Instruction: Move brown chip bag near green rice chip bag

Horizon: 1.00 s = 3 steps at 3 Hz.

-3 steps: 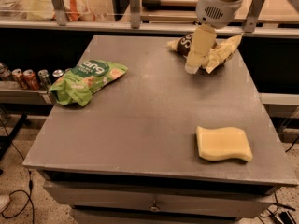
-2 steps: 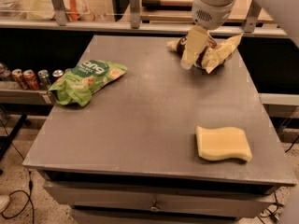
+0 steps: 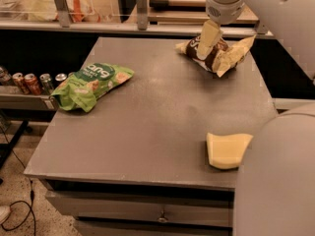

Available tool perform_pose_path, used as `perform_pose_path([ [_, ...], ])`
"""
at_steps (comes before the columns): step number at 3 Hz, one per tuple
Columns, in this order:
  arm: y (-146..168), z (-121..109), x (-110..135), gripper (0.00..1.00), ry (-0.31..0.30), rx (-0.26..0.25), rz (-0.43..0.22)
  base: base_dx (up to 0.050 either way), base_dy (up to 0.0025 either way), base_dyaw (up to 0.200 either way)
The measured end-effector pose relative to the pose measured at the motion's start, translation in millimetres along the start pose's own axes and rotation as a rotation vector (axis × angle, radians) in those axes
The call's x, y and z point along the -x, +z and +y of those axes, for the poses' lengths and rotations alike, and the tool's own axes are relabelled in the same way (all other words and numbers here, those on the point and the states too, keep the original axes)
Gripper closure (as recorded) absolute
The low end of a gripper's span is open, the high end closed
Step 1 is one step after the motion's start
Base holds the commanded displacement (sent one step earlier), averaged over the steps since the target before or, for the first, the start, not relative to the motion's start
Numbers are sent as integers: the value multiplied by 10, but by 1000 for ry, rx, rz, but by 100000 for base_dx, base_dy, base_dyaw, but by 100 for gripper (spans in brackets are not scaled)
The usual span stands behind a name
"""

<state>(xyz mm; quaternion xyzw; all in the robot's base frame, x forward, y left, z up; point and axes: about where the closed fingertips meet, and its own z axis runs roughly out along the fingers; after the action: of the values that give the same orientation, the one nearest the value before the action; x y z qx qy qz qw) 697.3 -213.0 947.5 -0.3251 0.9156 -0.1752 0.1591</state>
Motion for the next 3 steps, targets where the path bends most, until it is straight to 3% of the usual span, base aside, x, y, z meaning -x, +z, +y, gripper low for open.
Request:
perform_pose_path([
  [1,200,-264,-59,0,73,-32,39,0,0,0],
  [2,430,-355,-145,0,116,-18,70,0,0,0],
  [3,645,-339,-256,17,144,20,89,0,0,0],
])
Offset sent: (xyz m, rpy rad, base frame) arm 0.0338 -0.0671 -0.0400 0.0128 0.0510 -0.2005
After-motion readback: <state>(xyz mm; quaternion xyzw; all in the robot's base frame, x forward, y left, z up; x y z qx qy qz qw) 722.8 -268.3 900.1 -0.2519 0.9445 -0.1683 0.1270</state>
